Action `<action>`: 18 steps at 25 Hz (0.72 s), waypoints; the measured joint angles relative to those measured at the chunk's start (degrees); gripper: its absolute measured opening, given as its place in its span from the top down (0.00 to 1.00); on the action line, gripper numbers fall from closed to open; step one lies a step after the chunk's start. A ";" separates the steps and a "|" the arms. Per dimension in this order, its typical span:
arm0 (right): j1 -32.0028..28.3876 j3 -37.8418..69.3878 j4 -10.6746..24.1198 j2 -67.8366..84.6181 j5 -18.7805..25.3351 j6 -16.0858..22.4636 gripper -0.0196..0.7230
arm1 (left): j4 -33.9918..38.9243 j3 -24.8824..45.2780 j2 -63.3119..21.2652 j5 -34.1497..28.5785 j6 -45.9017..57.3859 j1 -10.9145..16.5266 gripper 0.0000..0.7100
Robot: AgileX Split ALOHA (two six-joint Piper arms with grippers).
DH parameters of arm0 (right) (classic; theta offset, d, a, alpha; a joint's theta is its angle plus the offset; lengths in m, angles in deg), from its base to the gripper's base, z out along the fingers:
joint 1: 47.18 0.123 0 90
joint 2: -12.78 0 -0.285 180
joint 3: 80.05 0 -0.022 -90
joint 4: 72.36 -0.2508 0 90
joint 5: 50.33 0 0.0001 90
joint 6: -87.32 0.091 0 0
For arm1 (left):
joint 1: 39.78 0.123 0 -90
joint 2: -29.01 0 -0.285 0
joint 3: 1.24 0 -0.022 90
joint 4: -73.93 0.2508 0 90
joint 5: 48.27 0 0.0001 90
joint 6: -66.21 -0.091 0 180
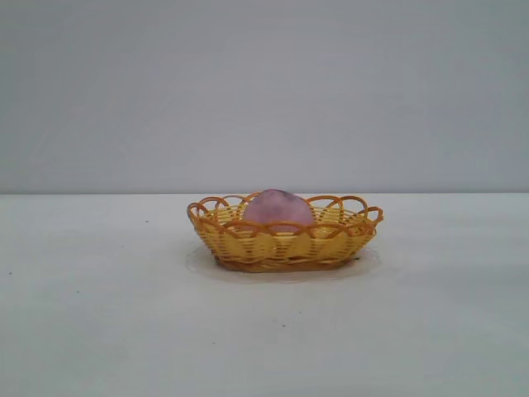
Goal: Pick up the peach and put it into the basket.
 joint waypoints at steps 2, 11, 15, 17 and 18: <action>0.00 1.99 0.08 4.37 0.81 0.27 0.27 | 0.00 0.00 0.00 0.00 0.00 0.00 0.25; 0.00 11.67 1.01 20.27 1.77 1.36 0.27 | 0.00 0.00 0.00 0.00 0.00 0.00 0.25; 0.00 11.67 1.11 25.42 1.77 1.36 0.27 | 0.00 0.00 0.00 0.00 0.00 0.00 0.25; 0.00 11.67 1.11 27.72 1.77 1.39 0.27 | 0.00 0.00 0.00 0.00 0.00 0.00 0.25; 0.00 11.67 1.11 28.99 1.77 1.39 0.27 | 0.00 0.00 0.00 0.00 0.00 0.00 0.25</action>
